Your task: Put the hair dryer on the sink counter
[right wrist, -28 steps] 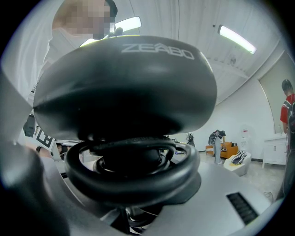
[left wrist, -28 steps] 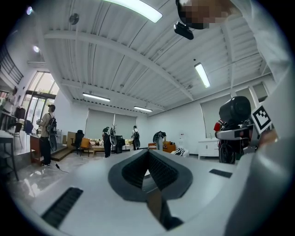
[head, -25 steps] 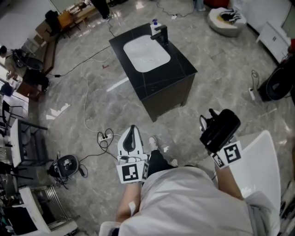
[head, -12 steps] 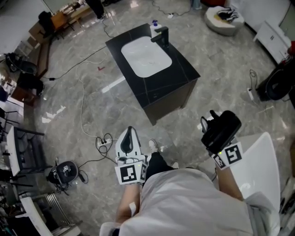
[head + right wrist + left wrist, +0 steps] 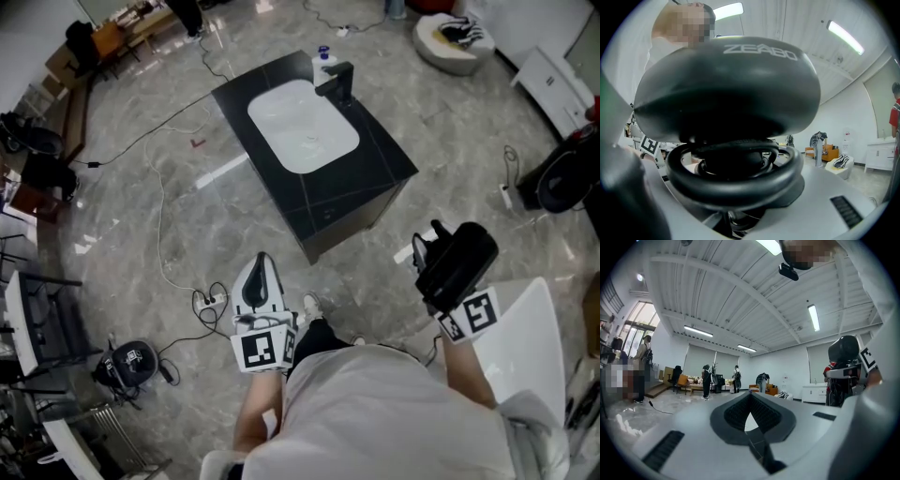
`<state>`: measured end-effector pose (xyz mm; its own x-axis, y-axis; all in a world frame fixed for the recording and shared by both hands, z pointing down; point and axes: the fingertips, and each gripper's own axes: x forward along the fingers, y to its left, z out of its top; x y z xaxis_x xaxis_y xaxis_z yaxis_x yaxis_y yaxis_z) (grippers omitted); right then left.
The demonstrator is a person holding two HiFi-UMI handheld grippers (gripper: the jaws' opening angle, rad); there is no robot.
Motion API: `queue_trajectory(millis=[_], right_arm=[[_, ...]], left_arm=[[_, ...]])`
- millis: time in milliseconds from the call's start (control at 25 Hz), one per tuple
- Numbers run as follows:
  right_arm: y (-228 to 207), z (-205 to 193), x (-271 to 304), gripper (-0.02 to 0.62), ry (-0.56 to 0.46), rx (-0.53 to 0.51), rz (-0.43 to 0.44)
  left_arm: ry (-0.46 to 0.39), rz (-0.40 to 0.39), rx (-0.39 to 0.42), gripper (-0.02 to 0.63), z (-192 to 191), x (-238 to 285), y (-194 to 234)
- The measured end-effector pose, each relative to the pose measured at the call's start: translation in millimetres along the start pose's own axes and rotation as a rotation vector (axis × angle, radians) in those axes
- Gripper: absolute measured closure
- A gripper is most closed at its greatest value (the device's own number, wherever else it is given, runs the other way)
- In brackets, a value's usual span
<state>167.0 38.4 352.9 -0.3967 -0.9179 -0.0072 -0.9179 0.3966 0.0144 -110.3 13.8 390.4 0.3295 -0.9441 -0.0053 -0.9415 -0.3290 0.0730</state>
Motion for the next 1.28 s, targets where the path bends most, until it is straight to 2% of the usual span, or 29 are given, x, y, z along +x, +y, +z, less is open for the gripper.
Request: queue_trajectory(millis=[480,920,1280], right_arm=[[7.8,3.8,49.2,0.416,0.036,-0.028,-0.076],[20.4,6.6,90.4,0.416,0.049,-0.020,-0.116],[15.3,14.2,103.3,0.416,0.041,-0.047,-0.130]], left_arm=[[0.006,-0.099,-0.034,0.603,-4.2,58.1,37.3],[0.007,-0.130,-0.058,0.603,-4.7,91.5,79.3],[0.004,-0.154,-0.080,0.604,-6.4,109.3,82.6]])
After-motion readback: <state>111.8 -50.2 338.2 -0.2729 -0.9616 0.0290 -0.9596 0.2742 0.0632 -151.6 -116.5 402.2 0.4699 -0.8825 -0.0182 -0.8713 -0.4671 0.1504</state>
